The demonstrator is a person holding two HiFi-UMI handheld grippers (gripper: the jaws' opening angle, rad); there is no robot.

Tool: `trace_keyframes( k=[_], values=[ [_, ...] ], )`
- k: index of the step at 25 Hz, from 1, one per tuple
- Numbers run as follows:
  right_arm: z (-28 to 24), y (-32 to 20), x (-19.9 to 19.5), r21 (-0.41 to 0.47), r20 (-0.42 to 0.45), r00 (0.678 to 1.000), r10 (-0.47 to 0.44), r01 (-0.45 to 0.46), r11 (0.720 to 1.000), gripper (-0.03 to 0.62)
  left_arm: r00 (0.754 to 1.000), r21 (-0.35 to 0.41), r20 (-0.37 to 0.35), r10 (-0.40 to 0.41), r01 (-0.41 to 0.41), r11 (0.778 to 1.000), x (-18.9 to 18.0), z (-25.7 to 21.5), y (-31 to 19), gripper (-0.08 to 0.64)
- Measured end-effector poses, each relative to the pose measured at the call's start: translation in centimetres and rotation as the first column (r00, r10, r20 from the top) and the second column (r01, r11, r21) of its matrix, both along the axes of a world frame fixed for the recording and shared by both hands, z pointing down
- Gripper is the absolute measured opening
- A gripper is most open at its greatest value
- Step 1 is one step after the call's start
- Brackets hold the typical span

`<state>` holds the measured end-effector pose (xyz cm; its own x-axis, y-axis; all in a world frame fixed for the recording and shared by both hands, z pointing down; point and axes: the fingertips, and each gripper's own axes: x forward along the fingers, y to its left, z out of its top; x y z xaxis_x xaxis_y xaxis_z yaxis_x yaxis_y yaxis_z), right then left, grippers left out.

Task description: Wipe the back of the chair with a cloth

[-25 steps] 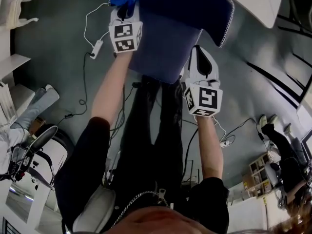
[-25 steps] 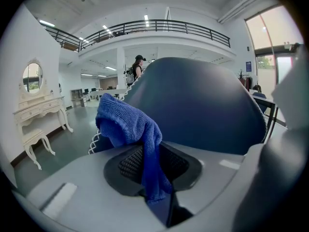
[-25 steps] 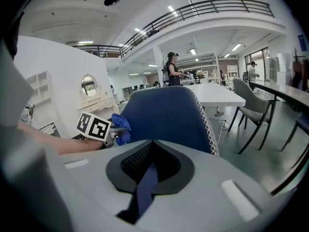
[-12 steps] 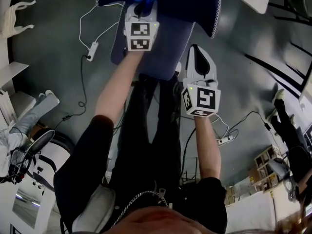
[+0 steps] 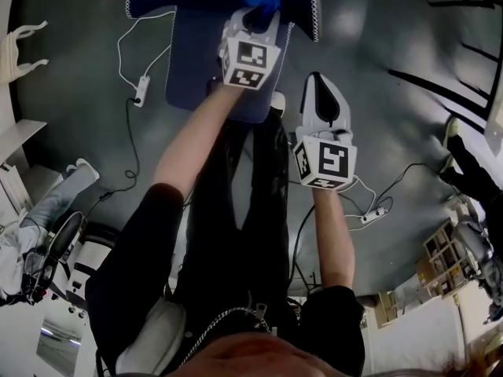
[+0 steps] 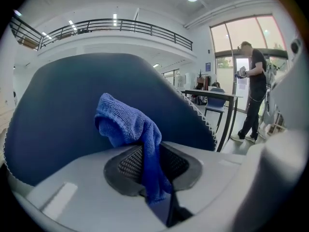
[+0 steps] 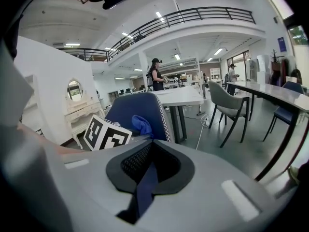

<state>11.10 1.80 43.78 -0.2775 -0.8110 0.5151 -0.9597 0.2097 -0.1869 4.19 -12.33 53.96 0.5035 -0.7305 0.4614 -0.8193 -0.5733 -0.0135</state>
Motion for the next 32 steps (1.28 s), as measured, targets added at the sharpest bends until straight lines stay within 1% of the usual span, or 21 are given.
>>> trace_keyframes(
  k=[4, 9, 12, 15, 18, 20, 22, 25, 29, 32],
  values=[
    [0.3, 0.7, 1.8, 0.001, -0.001, 1.000, 0.031, -0.031, 1.000, 0.003, 1.000, -0.021, -0.012, 0.004, -0.004, 1.000, 1.4, -0.2, 0.4, 0.083],
    [0.4, 1.4, 2.6, -0.002, 0.003, 0.999, 0.049, -0.049, 0.999, 0.003, 0.996, -0.023, -0.022, 0.088, -0.088, 0.996, 4.5, 0.3, 2.8, 0.083],
    [0.5, 1.8, 2.9, -0.004, 0.000, 0.999, 0.049, -0.049, 0.999, 0.003, 0.992, -0.040, -0.040, 0.118, -0.119, 0.992, 6.1, 0.3, 4.3, 0.083],
    [0.7, 1.9, 3.0, -0.008, -0.001, 0.999, 0.051, -0.051, 0.999, 0.003, 0.988, -0.061, -0.057, 0.144, -0.147, 0.987, 6.4, 0.1, 5.1, 0.083],
    [0.6, 1.4, 2.7, -0.009, 0.002, 0.999, 0.044, -0.044, 0.999, 0.003, 0.983, -0.052, -0.060, 0.171, -0.175, 0.983, 6.2, -0.4, 5.9, 0.083],
    [0.4, 0.9, 2.2, -0.007, 0.004, 1.000, 0.029, -0.029, 1.000, 0.003, 0.983, -0.043, -0.053, 0.176, -0.178, 0.983, 5.7, -1.1, 6.2, 0.083],
    [0.1, 0.5, 1.4, -0.003, 0.006, 1.000, 0.007, -0.007, 1.000, 0.003, 0.986, -0.037, -0.052, 0.161, -0.163, 0.986, 4.6, -1.6, 6.4, 0.083],
    [0.0, -0.2, -0.2, -0.005, 0.014, 0.999, -0.033, 0.033, 0.999, 0.003, 0.994, -0.035, -0.047, 0.103, -0.104, 0.994, 1.5, -2.2, 5.9, 0.083],
    [-0.1, -1.2, -3.0, -0.005, 0.021, 0.996, -0.089, 0.089, 0.996, 0.003, 1.000, -0.044, -0.021, -0.016, 0.015, 0.999, -4.9, -2.1, 4.3, 0.083],
    [0.0, -2.1, -5.6, -0.005, 0.030, 0.990, -0.140, 0.140, 0.990, 0.003, 0.992, -0.047, 0.006, -0.126, 0.126, 0.991, -10.8, -1.6, 3.2, 0.083]
  ],
)
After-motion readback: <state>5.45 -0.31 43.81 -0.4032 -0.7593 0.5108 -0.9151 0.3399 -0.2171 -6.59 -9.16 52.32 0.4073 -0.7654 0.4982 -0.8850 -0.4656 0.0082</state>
